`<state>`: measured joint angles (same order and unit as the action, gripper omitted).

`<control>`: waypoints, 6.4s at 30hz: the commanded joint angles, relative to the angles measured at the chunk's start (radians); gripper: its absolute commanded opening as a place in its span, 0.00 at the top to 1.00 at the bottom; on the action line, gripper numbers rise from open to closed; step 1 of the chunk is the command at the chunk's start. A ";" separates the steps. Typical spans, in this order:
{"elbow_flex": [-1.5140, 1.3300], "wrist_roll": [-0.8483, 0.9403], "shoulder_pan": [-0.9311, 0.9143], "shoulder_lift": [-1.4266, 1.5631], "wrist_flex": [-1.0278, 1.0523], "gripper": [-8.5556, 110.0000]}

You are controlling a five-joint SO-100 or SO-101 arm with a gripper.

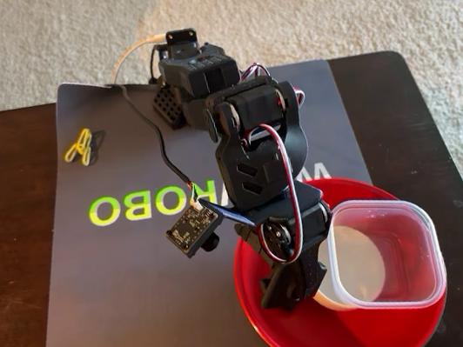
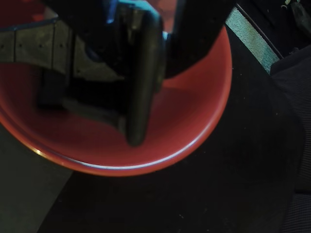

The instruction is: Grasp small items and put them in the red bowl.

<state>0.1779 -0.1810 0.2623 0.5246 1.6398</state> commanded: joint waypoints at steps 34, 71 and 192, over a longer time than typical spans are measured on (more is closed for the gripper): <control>-0.884 -0.152 -0.126 0.808 0.071 0.56; -2.344 -0.801 -1.608 1.643 -0.155 0.69; -2.436 -1.818 -1.414 1.262 -0.626 0.86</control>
<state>-2.2580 -2.0126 -1.1474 1.7549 1.0232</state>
